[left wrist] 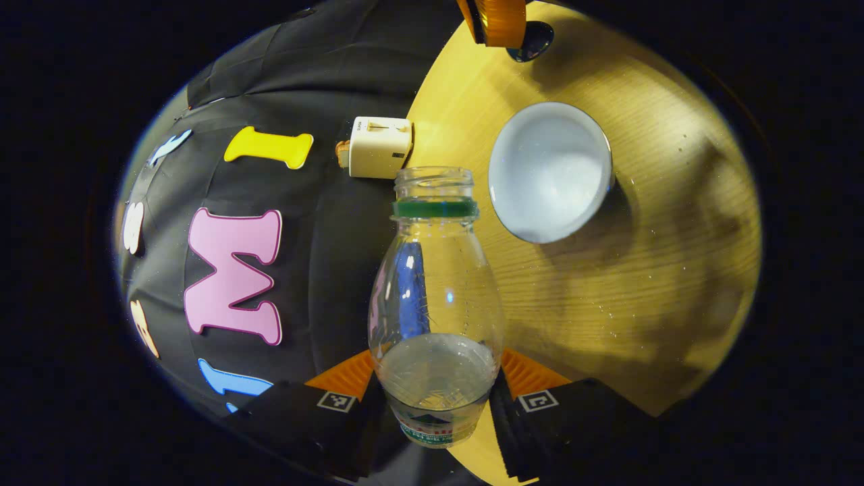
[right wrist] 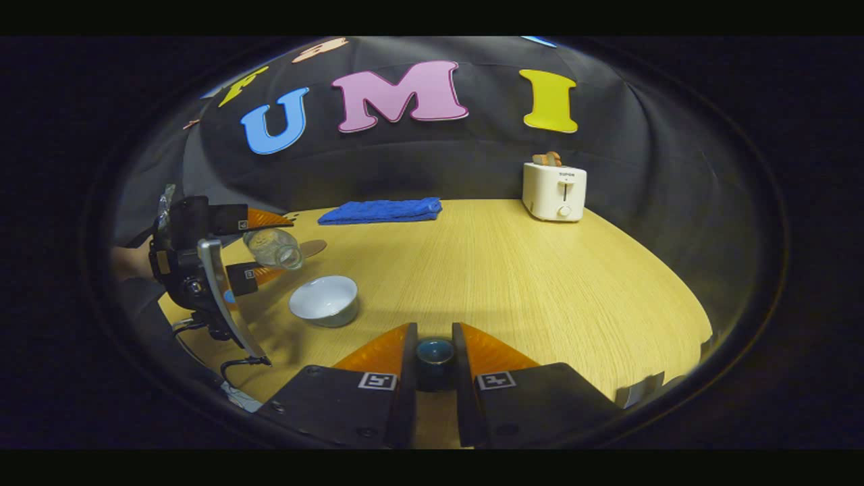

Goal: Open the teacup lid with one hand, grasp the water bottle and pour water into the teacup with the other hand; after pouring, place the water bottle on the coaster and then close the teacup lid.

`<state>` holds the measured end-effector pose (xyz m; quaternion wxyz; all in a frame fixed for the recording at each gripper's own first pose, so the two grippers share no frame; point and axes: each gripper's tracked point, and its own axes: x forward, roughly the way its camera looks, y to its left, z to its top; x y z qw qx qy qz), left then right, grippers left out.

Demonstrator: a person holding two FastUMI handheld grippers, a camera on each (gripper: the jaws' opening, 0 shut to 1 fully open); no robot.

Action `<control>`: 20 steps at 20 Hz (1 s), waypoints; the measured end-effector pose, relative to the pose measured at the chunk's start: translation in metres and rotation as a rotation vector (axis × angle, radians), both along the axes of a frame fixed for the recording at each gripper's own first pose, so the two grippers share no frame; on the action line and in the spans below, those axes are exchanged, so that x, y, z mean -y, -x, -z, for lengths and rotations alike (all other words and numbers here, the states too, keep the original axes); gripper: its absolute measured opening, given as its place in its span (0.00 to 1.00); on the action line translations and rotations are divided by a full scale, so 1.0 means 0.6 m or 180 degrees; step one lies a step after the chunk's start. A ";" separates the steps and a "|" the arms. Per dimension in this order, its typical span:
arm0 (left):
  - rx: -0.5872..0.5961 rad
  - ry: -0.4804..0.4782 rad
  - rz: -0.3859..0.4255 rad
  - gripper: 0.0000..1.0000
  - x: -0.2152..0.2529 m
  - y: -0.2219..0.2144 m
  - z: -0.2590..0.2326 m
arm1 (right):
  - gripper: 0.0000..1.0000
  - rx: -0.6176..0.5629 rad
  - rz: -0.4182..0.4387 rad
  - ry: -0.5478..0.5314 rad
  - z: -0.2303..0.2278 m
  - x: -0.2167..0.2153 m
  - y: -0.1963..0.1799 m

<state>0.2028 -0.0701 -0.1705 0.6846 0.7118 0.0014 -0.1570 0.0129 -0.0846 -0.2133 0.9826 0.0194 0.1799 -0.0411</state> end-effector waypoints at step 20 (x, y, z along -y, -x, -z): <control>-0.0093 -0.0805 0.0108 0.72 0.000 -0.017 0.001 | 0.26 -0.0045 -0.0002 -0.0008 0.000 -0.029 0.035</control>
